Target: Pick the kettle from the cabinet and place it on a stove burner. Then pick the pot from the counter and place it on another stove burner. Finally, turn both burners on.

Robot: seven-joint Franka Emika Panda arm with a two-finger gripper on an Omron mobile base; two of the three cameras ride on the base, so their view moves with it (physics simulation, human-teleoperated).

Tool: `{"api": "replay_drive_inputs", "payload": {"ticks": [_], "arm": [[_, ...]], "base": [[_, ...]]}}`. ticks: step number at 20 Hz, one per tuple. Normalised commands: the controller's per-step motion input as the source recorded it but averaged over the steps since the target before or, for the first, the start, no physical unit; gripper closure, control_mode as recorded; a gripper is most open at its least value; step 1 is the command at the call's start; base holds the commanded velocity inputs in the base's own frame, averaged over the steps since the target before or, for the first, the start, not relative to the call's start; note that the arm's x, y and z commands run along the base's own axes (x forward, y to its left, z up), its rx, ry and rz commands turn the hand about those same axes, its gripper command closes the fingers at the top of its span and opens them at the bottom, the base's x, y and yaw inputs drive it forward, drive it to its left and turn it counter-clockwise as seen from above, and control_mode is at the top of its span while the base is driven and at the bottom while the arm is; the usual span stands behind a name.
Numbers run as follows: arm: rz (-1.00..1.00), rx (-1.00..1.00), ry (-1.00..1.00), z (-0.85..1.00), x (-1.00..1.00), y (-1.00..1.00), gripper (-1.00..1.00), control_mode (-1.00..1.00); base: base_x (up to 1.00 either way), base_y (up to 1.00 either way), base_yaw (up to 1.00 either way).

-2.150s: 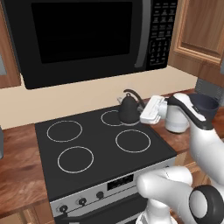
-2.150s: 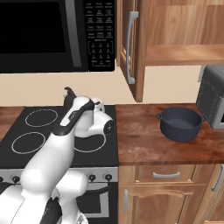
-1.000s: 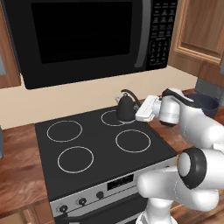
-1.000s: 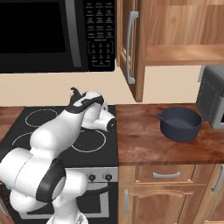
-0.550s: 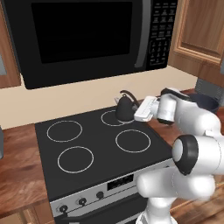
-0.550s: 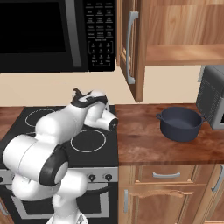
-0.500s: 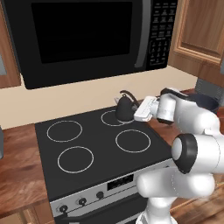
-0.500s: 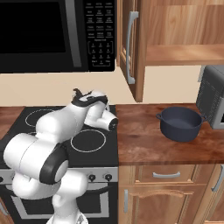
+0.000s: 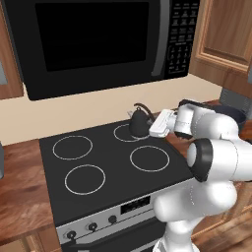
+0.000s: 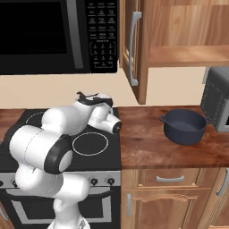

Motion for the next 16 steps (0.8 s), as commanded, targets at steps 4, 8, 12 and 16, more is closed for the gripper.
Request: {"api": "replay_drive_inputs", "payload": {"ticks": [4,8,12,16], "arm": [[0.00,0.00,0.00,-0.10,0.17,0.00,1.00,-1.00],[0.00,0.00,0.00,-0.10,0.24,0.00,1.00,-1.00],[0.00,0.00,0.00,-0.13,0.25,0.00,1.00,-1.00],[0.00,0.00,0.00,-0.16,0.22,0.00,1.00,-1.00]], "base": [[0.00,0.00,0.00],[0.00,0.00,0.00],[0.00,0.00,0.00],[0.00,0.00,0.00]]}}
